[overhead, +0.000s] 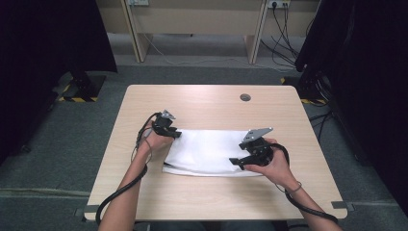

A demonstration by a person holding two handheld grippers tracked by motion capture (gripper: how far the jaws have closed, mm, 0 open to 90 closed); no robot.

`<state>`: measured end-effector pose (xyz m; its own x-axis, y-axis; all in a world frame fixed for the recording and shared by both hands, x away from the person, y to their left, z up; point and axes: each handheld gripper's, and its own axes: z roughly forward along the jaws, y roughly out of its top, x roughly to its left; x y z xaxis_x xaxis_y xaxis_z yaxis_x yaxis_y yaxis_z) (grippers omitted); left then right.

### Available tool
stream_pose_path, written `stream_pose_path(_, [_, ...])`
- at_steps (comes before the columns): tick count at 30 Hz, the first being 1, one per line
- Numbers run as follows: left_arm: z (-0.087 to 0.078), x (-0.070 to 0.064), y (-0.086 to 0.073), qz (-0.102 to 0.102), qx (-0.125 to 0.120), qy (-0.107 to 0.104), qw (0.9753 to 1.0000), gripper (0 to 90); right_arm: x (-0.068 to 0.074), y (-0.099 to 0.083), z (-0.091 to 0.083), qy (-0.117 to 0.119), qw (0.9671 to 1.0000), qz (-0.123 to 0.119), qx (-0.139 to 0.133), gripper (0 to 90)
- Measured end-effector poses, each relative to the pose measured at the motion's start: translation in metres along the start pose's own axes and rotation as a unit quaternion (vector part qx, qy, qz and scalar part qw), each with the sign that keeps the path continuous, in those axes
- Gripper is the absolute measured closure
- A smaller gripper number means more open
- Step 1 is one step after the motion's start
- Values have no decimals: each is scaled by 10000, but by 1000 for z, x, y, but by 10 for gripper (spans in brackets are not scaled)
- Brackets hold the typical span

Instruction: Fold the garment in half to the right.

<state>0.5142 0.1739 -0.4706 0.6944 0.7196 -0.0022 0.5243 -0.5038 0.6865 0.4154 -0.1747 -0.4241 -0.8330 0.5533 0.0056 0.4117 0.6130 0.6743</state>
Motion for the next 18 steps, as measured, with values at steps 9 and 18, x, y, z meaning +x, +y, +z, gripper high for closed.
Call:
stream_pose_path(9, [-1, 0, -1, -179, -90, -184, 9996, 860, 5, 3, 4, 39, 10000, -74, 19, 283])
stream_pose_path(18, [-20, -4, 7, -69, -294, -157, 9994, 861, 13, 15, 5, 79, 9997, -214, -7, 287])
